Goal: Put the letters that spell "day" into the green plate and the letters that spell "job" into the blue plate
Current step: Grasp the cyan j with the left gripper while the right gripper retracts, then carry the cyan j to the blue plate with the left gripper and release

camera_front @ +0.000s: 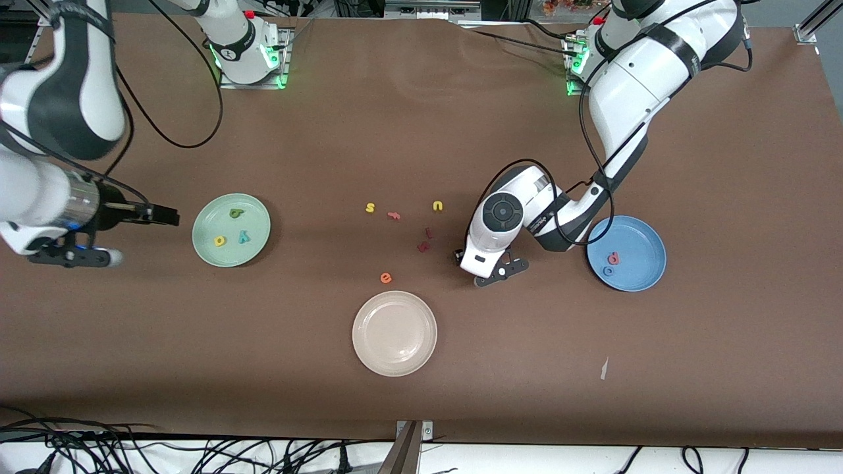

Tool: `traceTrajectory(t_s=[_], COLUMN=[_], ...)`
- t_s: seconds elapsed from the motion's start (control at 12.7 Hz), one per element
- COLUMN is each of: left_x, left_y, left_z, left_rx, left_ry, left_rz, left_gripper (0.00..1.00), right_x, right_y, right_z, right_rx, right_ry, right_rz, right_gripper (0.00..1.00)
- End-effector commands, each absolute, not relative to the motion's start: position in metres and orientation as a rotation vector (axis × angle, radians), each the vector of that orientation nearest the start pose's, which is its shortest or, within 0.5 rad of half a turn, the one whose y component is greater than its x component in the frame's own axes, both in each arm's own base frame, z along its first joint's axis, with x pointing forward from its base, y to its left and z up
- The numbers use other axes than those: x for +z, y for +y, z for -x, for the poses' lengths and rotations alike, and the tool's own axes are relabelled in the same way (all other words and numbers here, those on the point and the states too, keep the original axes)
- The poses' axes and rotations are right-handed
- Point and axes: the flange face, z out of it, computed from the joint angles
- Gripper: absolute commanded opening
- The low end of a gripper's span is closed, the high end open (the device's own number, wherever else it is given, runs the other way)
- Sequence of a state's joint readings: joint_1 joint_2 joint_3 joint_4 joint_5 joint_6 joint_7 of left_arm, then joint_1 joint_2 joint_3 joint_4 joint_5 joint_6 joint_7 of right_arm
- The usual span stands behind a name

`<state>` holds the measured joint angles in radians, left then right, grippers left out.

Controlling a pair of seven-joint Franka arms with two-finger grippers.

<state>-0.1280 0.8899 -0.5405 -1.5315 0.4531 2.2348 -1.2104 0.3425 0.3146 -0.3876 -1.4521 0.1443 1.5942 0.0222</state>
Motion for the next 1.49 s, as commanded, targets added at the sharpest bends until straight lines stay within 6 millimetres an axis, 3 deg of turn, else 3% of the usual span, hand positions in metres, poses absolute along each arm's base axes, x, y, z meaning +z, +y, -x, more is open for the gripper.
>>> traceTrajectory(t_s=[0.0, 0.16, 0.31, 0.39, 0.55, 0.63, 0.94, 1.26, 1.41], left_x=[0.176, 0.175, 0.175, 0.172, 0.170, 0.167, 0.165, 0.165, 0.165], left_y=[-0.382, -0.385, -0.386, -0.386, -0.386, -0.385, -0.385, -0.383, -0.383], left_z=[-0.593, -0.590, -0.590, -0.589, -0.589, -0.588, -0.587, -0.589, -0.588], left_rx=[0.141, 0.144, 0.139, 0.144, 0.142, 0.146, 0.148, 0.147, 0.148], left_ry=[-0.691, -0.687, -0.703, -0.701, -0.704, -0.701, -0.701, -0.697, -0.689], left_rz=[3.079, 3.079, 3.073, 3.071, 3.066, 3.064, 3.061, 3.062, 3.063], left_gripper=[0.68, 0.64, 0.60, 0.59, 0.55, 0.54, 0.48, 0.42, 0.41], right_x=[0.557, 0.586, 0.588, 0.581, 0.582, 0.581, 0.585, 0.580, 0.575], right_y=[-0.018, -0.020, -0.021, -0.024, -0.024, -0.037, -0.037, -0.034, -0.043], right_z=[-0.611, -0.585, -0.553, -0.548, -0.552, -0.553, -0.558, -0.552, -0.553], right_rx=[0.112, 0.082, 0.096, 0.100, 0.046, 0.033, -0.020, 0.025, 0.044], right_ry=[0.103, 0.043, 0.053, 0.075, 0.085, 0.115, 0.103, 0.118, 0.125], right_rz=[3.089, 3.169, 3.174, 3.157, 3.131, 3.123, 3.125, 3.121, 3.120], right_gripper=[1.00, 1.00, 1.00, 1.00, 1.00, 1.00, 1.00, 1.00, 1.00])
